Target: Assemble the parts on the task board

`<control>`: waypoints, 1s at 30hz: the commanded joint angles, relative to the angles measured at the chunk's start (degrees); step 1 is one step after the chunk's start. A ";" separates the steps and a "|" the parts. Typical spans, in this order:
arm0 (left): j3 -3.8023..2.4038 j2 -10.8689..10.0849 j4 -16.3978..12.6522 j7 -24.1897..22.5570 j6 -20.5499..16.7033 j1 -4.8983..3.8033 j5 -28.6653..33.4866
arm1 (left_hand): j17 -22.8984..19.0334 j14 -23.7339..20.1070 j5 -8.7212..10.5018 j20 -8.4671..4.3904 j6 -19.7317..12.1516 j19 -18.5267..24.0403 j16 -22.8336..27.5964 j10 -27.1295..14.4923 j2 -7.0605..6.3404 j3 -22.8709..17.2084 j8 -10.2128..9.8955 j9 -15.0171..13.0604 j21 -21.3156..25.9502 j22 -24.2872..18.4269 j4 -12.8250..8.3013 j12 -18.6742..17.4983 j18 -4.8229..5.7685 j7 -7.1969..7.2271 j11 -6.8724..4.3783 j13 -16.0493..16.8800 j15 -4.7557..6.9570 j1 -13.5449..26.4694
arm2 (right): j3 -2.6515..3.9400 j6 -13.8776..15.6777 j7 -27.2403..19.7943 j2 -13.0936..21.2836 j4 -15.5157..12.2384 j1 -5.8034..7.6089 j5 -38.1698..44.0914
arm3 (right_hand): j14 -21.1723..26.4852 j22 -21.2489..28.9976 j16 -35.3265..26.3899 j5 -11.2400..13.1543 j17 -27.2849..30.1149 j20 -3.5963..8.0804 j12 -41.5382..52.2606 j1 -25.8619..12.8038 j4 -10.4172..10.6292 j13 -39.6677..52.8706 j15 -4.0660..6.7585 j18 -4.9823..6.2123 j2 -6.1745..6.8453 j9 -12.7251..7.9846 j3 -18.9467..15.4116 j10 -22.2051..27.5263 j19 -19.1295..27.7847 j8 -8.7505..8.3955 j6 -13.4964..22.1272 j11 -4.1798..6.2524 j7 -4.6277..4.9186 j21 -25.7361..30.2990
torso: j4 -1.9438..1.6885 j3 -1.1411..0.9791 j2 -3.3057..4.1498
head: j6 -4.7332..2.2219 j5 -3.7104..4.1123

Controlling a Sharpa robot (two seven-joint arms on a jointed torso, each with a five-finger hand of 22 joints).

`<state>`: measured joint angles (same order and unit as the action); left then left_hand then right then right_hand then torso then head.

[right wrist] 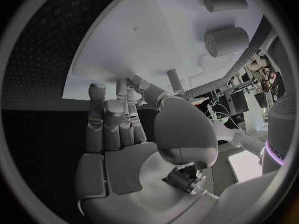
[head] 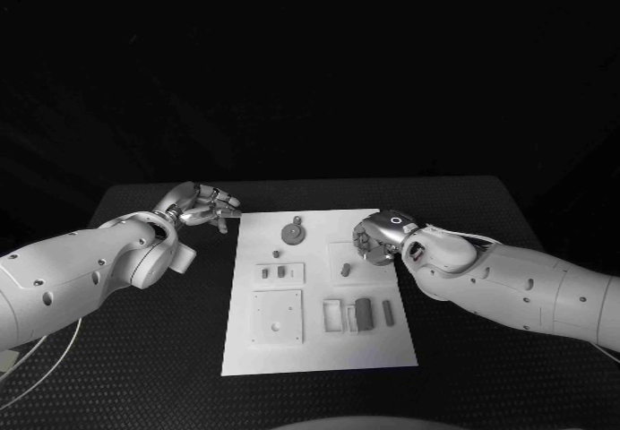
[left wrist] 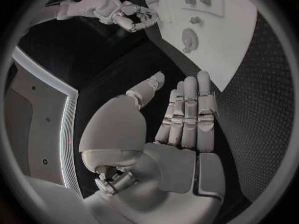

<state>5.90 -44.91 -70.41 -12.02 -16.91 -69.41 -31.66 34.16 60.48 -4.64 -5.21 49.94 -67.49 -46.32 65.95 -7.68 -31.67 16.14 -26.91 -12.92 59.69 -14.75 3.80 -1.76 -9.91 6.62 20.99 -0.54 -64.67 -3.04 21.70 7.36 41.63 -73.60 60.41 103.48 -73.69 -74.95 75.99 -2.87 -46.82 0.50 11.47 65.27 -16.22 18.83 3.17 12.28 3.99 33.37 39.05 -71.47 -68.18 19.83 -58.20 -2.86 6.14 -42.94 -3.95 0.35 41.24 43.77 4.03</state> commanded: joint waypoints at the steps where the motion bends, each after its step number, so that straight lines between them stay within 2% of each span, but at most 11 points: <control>1: -0.04 0.16 0.00 -0.63 0.66 -0.08 0.38 | 0.09 0.52 -0.09 0.02 0.11 -0.57 0.27 -0.45 0.09 0.43 0.01 0.09 -0.04 0.07 -0.02 0.04 -2.49 -0.32 -0.01 -0.08 0.07 -0.09 | 0.11 0.60 -0.16 0.17 -0.68 -0.17 0.98 | -0.02 -1.20 0.23 0.09 -0.08 0.42 -0.10 0.31 -0.33 0.05 0.39 2.72 0.02 0.31 -0.14 -0.42 -0.16 0.23 -0.41 0.05 0.15 -0.20 | 0.05 0.01 -0.01 | 0.02 0.06; 13: -0.04 0.29 0.19 -0.66 0.93 -0.08 0.38 | 0.19 0.54 -0.10 0.02 0.07 -0.59 0.31 -0.52 0.09 0.46 0.01 0.11 -0.03 0.10 -0.02 0.02 -2.50 -0.34 0.01 -0.16 0.06 -0.08 | 1.32 1.11 -0.07 0.70 -1.67 -0.15 0.65 | -0.04 -1.21 0.31 0.09 -0.15 0.48 -0.14 0.41 -0.32 0.07 0.47 2.72 0.13 0.42 -0.13 -0.64 -0.24 0.29 -0.56 0.13 0.09 -0.30 | 0.00 0.00 -0.01 | 0.00 0.00; 18: -0.04 0.32 0.29 -0.74 1.09 -0.08 0.38 | 0.25 0.53 -0.09 0.03 0.03 -0.58 0.35 -0.56 0.01 0.51 0.00 0.12 -0.01 0.11 -0.05 0.01 -2.50 -0.35 0.02 -0.22 0.05 -0.08 | 2.21 1.11 0.01 1.02 -2.43 -0.12 0.22 | -0.04 -1.20 0.32 0.09 -0.16 0.49 -0.15 0.42 -0.30 0.07 0.48 2.72 0.13 0.43 -0.12 -0.68 -0.25 0.30 -0.58 0.14 0.09 -0.32 | 0.02 0.00 0.00 | 0.01 -0.03; 23: -0.04 0.32 0.29 -0.69 1.20 -0.08 0.38 | 0.29 0.53 -0.09 0.03 0.01 -0.58 0.37 -0.57 -0.01 0.53 -0.01 0.13 -0.01 0.12 -0.06 0.01 -2.50 -0.34 0.03 -0.25 0.04 -0.07 | 3.06 0.64 0.20 2.29 -4.45 0.27 -1.15 | -0.04 -1.20 0.34 0.09 -0.17 0.50 -0.16 0.42 -0.30 0.07 0.50 2.72 0.14 0.45 -0.12 -0.72 -0.26 0.30 -0.61 0.16 0.08 -0.33 | 0.01 0.04 -0.02 | 0.07 -0.08; 30: -0.04 0.32 0.35 -0.71 1.18 -0.08 0.38 | 0.35 0.53 -0.09 0.04 -0.01 -0.57 0.41 -0.59 -0.02 0.56 0.00 0.13 0.01 0.14 -0.06 0.01 -2.50 -0.35 0.04 -0.29 0.03 -0.06 | 3.56 0.43 0.38 4.00 -7.90 1.12 -2.16 | -0.04 -1.20 0.35 0.09 -0.18 0.51 -0.19 0.42 -0.28 0.06 0.51 2.72 0.15 0.48 -0.11 -0.76 -0.27 0.30 -0.62 0.17 0.08 -0.35 | 0.11 0.05 -0.04 | 0.08 -0.33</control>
<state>5.90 -44.74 -70.01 -12.02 -16.46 -69.41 -31.66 34.42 60.62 -4.64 -5.00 49.84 -67.68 -46.11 65.83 -7.68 -31.51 16.14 -26.83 -12.92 59.77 -14.91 3.81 -1.76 -9.81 6.74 20.78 -0.41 -64.67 0.51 22.35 7.53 45.52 -80.83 61.51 102.26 -73.57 -74.95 75.99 -2.82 -46.92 0.58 11.48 65.26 -16.29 18.94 3.29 12.27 4.01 33.78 38.98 -71.68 -68.49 19.96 -58.35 -2.65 6.26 -42.94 -3.92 0.37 41.22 43.87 3.82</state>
